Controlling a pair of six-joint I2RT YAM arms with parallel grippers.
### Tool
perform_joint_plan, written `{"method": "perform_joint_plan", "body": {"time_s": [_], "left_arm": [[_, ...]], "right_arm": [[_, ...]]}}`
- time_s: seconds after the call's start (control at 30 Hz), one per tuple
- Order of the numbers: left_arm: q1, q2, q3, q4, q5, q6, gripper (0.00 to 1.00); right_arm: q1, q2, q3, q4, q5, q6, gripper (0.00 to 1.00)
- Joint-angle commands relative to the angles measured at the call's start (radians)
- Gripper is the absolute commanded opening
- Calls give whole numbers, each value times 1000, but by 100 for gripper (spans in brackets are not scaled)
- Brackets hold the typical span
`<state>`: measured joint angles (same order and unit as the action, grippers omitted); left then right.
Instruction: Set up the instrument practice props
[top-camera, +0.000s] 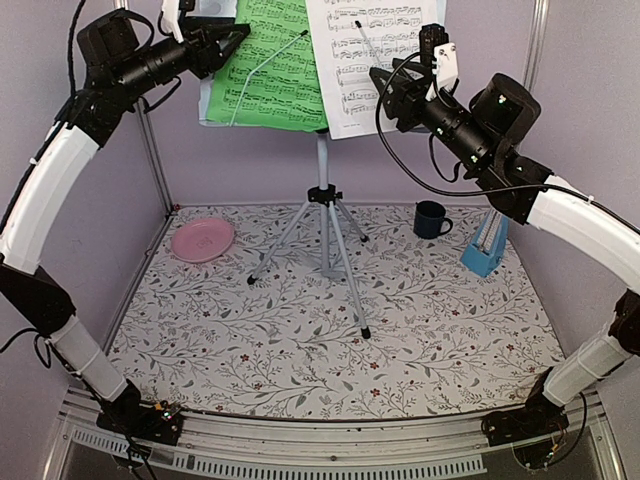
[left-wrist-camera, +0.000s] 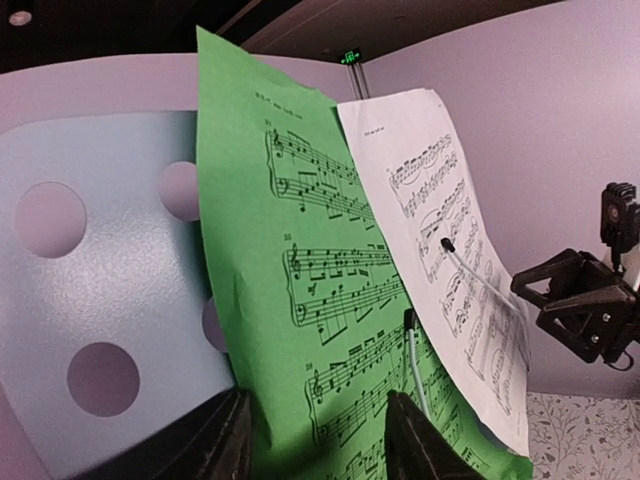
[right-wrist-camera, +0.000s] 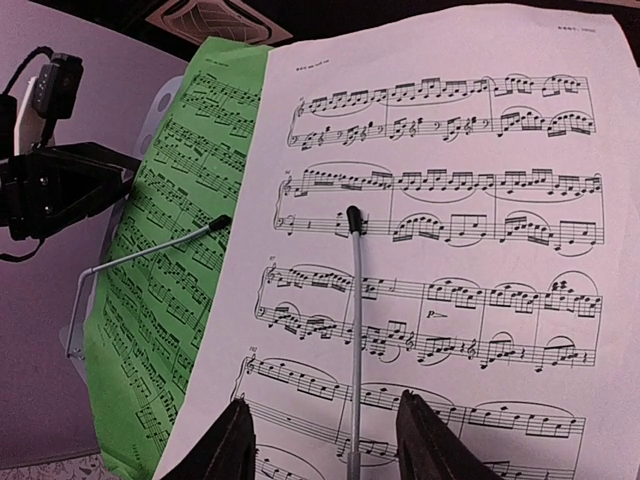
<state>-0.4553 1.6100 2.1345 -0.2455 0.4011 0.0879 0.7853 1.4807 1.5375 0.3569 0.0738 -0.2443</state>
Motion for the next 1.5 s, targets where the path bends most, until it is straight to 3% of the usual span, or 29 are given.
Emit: {"method": "perform_joint_plan", "body": {"time_s": [0.0, 0.13, 0.27, 0.5, 0.7, 0.87, 0.93, 1.47], "left_arm": [[-2, 25, 31, 5, 30, -40, 45], [-2, 33, 35, 19, 59, -72, 49], [-3, 37, 38, 35, 87, -91, 70], [-5, 76, 110, 33, 126, -112, 77], [-6, 115, 185, 14, 160, -129, 78], [-11, 117, 190, -8, 198, -130, 62], [-13, 108, 176, -16, 206, -128, 61], [-12, -88, -119, -32, 104, -124, 73]], "right_arm": [[2, 6, 21, 2, 4, 1, 50], [3, 9, 21, 2, -1, 6, 49], [2, 7, 20, 2, -2, 8, 49], [2, 10, 23, 2, -7, 8, 49], [2, 12, 24, 2, -9, 9, 48], [2, 12, 26, 2, -10, 8, 48], [2, 12, 26, 2, -11, 10, 48], [2, 12, 24, 4, -14, 9, 47]]}}
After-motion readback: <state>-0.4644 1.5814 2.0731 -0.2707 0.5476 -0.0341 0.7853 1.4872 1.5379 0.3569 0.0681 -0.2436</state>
